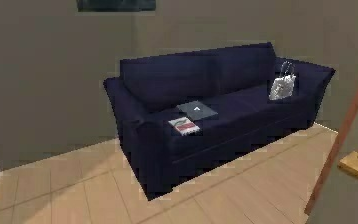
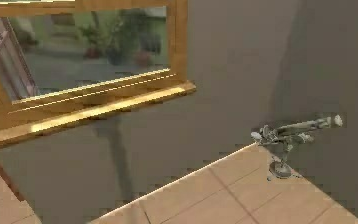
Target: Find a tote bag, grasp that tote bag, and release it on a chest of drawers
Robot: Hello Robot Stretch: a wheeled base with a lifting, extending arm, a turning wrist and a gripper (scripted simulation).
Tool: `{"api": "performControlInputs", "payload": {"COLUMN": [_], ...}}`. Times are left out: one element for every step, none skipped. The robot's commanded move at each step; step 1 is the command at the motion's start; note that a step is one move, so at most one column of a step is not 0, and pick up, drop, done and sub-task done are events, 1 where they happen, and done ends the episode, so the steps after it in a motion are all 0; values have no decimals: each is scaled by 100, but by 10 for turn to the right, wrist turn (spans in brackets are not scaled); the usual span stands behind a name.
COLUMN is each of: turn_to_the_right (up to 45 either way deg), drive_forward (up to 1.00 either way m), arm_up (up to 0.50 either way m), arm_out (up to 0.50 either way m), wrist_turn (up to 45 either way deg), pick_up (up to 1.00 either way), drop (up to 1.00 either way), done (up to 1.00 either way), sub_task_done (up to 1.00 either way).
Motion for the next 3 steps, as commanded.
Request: {"api": "performControlInputs", "payload": {"turn_to_the_right": [150, 0, 420], "drive_forward": [0, 100, 0], "arm_up": [0, 0, 0], "arm_out": [0, 0, 0], "wrist_turn": [0, 0, 0], "pick_up": [0, 0, 0], "drop": [0, 0, 0], "done": [0, 0, 0], "sub_task_done": [0, 0, 0]}}
